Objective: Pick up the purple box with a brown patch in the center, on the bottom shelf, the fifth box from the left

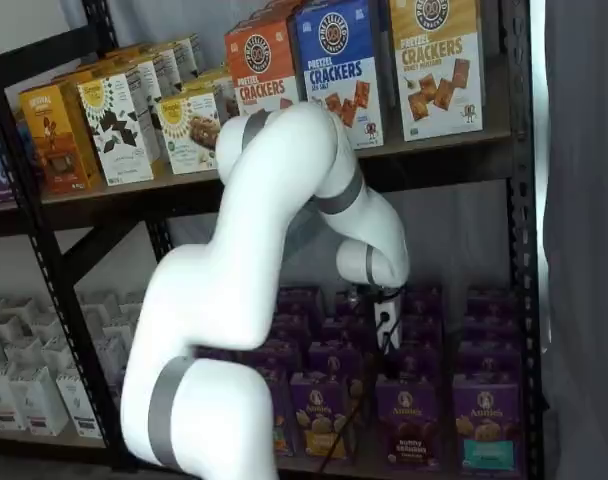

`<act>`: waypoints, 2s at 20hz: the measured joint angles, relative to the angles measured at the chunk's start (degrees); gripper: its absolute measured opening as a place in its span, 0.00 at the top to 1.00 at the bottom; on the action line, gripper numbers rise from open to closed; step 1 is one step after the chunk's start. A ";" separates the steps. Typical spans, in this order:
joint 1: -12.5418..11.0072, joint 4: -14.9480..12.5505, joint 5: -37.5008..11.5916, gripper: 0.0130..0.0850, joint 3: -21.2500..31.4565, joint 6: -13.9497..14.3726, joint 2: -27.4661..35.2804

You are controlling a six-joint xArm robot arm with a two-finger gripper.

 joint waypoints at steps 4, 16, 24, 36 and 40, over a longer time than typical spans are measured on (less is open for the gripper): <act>-0.06 -3.15 0.75 0.00 -0.07 2.68 0.65; -0.22 -6.55 0.32 0.00 -2.47 5.50 4.49; -0.30 -9.87 0.92 0.00 -6.63 8.37 8.87; 0.10 -12.83 2.35 0.11 -11.33 11.37 13.54; 0.14 -12.98 2.13 0.22 -11.83 11.59 14.35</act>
